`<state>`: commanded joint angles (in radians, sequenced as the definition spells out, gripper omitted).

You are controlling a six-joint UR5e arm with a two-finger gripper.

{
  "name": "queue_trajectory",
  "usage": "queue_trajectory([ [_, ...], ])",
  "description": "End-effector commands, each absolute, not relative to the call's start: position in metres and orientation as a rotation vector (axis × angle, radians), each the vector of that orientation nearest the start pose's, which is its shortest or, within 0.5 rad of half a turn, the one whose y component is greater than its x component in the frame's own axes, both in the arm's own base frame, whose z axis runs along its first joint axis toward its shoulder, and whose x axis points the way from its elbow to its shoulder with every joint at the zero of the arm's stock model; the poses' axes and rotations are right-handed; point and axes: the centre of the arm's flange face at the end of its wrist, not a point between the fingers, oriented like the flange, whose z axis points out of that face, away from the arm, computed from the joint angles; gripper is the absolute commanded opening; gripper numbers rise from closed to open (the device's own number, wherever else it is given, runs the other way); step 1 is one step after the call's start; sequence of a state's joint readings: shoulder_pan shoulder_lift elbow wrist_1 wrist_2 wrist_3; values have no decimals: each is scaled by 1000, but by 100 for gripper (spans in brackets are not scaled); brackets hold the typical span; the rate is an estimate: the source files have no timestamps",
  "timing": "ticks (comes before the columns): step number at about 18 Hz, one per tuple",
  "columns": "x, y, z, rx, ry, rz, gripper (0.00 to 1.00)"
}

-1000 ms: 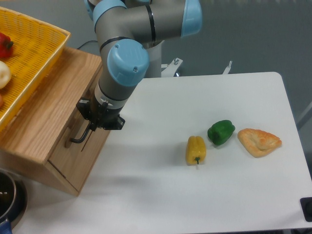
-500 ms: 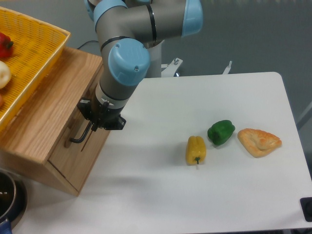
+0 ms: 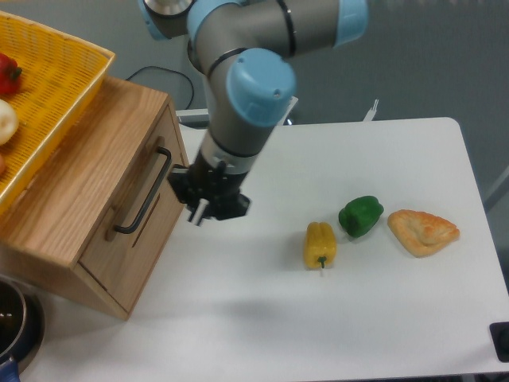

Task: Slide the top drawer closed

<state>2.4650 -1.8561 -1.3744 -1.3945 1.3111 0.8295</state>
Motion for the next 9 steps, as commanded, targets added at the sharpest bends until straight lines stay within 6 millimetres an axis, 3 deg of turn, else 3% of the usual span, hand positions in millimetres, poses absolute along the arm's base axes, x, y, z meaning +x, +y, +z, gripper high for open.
queue_trajectory([
  [5, -418, 488, 423, -3024, 192, 93, 100],
  [9, -460, 466, 393, -3099, 457, 145, 100],
])
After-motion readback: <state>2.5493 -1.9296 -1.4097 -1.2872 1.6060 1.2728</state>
